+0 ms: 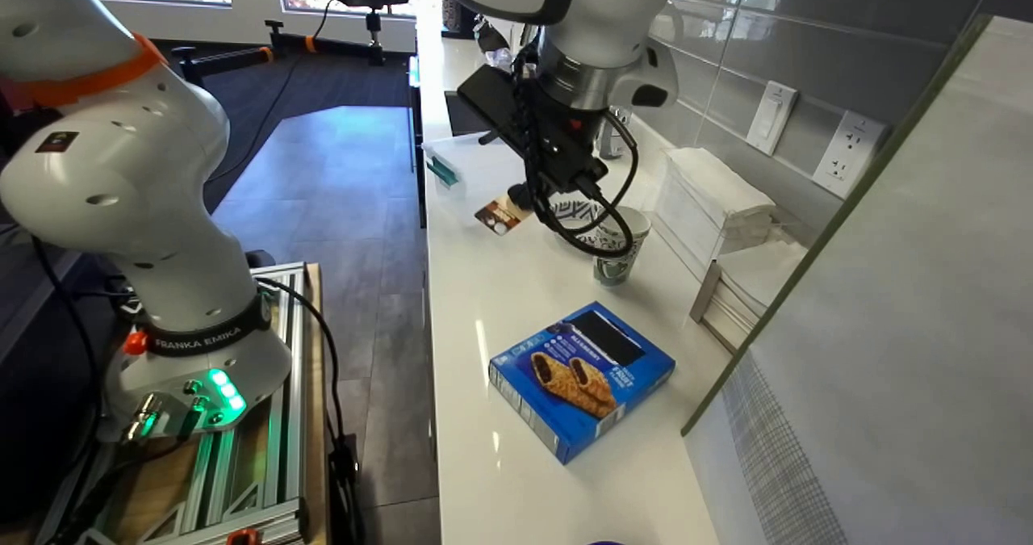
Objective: Put the red pack in the clear container on the left.
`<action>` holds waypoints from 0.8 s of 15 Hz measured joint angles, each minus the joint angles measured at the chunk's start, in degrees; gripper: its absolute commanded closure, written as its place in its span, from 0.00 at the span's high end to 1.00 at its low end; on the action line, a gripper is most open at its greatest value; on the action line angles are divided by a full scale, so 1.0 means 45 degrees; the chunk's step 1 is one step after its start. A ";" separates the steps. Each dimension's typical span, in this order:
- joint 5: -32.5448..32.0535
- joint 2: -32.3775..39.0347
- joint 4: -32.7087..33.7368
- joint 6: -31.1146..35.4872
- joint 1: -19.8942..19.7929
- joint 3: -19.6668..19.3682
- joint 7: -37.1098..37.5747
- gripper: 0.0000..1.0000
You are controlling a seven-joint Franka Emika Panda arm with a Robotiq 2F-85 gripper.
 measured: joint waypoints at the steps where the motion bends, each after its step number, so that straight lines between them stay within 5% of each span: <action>1: 0.0575 -0.0134 -0.0086 -0.0352 0.0325 0.0004 0.0000 0.07; 2: 0.1190 -0.0223 -0.0156 -0.0640 0.0615 0.0008 0.0000 0.28; 9: 0.2608 -0.0280 -0.0376 -0.0834 0.1162 -0.0054 -0.0070 0.28; 10: 0.2612 -0.0280 -0.0376 -0.0834 0.1162 -0.0059 -0.0073 0.07; 12: 0.2616 -0.0261 -0.0368 -0.0834 0.1159 -0.0051 -0.0076 0.07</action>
